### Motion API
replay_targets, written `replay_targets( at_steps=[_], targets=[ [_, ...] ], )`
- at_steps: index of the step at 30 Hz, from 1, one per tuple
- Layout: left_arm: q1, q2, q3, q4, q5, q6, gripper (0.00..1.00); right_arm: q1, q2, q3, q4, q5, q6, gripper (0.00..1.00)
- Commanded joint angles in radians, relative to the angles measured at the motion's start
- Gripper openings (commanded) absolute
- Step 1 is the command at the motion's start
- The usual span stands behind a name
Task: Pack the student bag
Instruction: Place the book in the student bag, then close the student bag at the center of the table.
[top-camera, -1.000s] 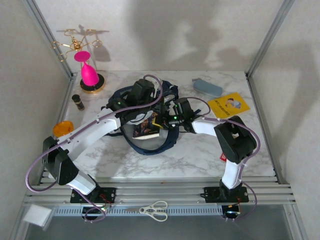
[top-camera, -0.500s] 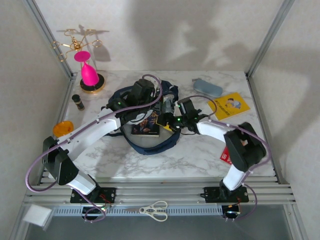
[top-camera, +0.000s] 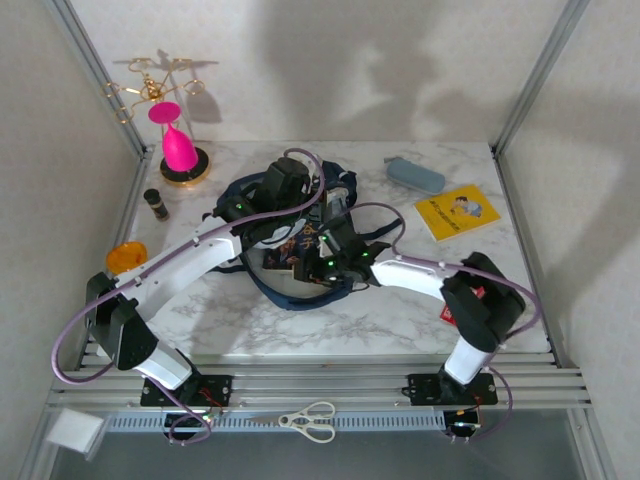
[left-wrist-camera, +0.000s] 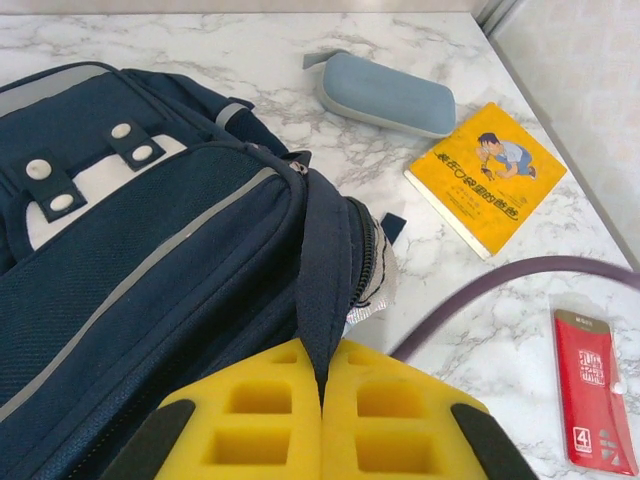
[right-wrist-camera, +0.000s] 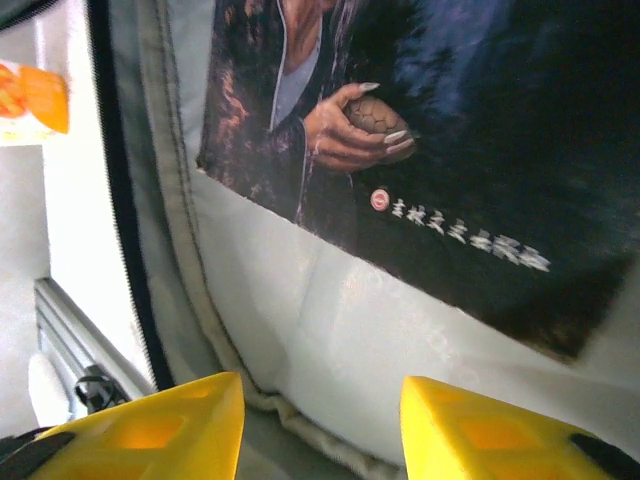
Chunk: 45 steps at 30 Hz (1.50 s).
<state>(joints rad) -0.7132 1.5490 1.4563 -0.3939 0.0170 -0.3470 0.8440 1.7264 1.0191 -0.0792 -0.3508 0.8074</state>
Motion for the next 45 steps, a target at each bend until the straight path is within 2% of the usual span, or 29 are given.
replay_targets(
  at_steps=[1, 8, 10, 15, 20, 24, 30, 37, 41, 45],
  targets=[
    [-0.012, -0.013, 0.047, 0.104, -0.028, -0.026, 0.0, 0.049, 0.083, 0.071, -0.022, 0.027, 0.013, 0.43],
    [-0.012, -0.014, 0.071, 0.075, 0.016, -0.017, 0.0, -0.018, 0.137, 0.08, 0.015, 0.097, -0.001, 0.33],
    [-0.014, -0.02, 0.069, 0.074, 0.031, -0.021, 0.0, -0.042, 0.129, 0.087, 0.026, 0.159, -0.02, 0.31],
    [-0.014, -0.028, 0.056, 0.066, 0.028, -0.015, 0.0, -0.091, 0.1, 0.07, 0.118, 0.222, -0.055, 0.31],
    [-0.015, -0.015, 0.058, 0.083, 0.055, -0.042, 0.0, -0.097, 0.163, 0.111, 0.229, 0.195, -0.064, 0.31],
    [-0.015, -0.014, 0.05, 0.093, 0.003, -0.05, 0.0, -0.099, 0.162, 0.114, 0.243, 0.187, -0.069, 0.3],
    [-0.015, 0.006, 0.029, 0.1, -0.006, -0.049, 0.0, -0.101, -0.064, -0.076, 0.238, 0.145, -0.097, 0.37],
    [-0.017, 0.026, -0.097, 0.157, 0.005, -0.083, 0.0, -0.158, -0.395, -0.2, -0.029, 0.267, -0.095, 0.43],
    [-0.022, 0.043, -0.201, 0.234, 0.034, -0.124, 0.0, -0.296, -0.523, -0.223, -0.156, 0.257, -0.081, 0.44],
    [-0.07, 0.093, -0.246, 0.265, 0.055, -0.139, 0.0, -0.465, -0.578, -0.196, -0.226, 0.251, -0.119, 0.52]
  ],
)
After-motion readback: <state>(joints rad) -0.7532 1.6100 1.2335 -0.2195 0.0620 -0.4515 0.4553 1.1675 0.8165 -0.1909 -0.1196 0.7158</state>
